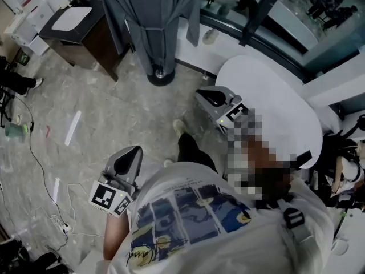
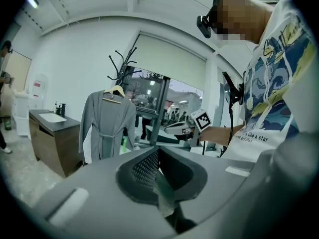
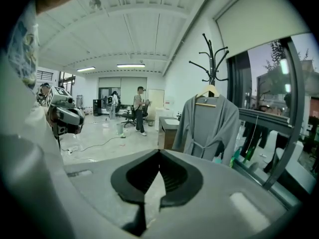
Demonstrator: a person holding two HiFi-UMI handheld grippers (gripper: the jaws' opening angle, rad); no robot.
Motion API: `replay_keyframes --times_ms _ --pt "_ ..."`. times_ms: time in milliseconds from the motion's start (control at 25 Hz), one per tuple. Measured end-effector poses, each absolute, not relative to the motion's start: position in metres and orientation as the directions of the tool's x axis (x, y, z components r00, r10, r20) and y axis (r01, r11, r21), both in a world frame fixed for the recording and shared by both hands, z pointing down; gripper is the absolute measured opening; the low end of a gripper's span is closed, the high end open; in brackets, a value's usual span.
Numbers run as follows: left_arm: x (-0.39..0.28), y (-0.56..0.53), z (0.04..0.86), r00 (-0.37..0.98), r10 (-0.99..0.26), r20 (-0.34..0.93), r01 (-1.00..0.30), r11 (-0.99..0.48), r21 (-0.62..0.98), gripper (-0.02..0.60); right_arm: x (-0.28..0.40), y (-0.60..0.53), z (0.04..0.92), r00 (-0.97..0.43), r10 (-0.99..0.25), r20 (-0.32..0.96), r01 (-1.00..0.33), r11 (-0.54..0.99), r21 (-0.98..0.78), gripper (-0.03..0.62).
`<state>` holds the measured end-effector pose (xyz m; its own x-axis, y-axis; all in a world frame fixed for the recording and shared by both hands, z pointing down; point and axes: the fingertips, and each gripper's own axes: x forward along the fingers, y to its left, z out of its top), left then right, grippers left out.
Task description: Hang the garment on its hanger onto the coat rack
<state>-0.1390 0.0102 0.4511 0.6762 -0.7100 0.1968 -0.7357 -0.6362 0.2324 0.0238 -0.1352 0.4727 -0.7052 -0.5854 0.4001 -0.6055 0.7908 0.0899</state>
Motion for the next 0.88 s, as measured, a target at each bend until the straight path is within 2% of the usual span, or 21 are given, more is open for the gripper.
replay_keyframes --times_ms 440,880 --pt "-0.130 0.017 0.448 0.699 -0.690 0.186 -0.714 -0.659 0.238 0.003 -0.026 -0.067 0.458 -0.796 -0.457 0.396 -0.464 0.882 0.086 0.003" --pt "-0.125 0.020 0.443 0.704 -0.688 0.175 -0.709 -0.669 0.224 0.003 -0.035 -0.031 0.434 -0.840 -0.405 0.362 -0.388 0.914 0.121 0.002"
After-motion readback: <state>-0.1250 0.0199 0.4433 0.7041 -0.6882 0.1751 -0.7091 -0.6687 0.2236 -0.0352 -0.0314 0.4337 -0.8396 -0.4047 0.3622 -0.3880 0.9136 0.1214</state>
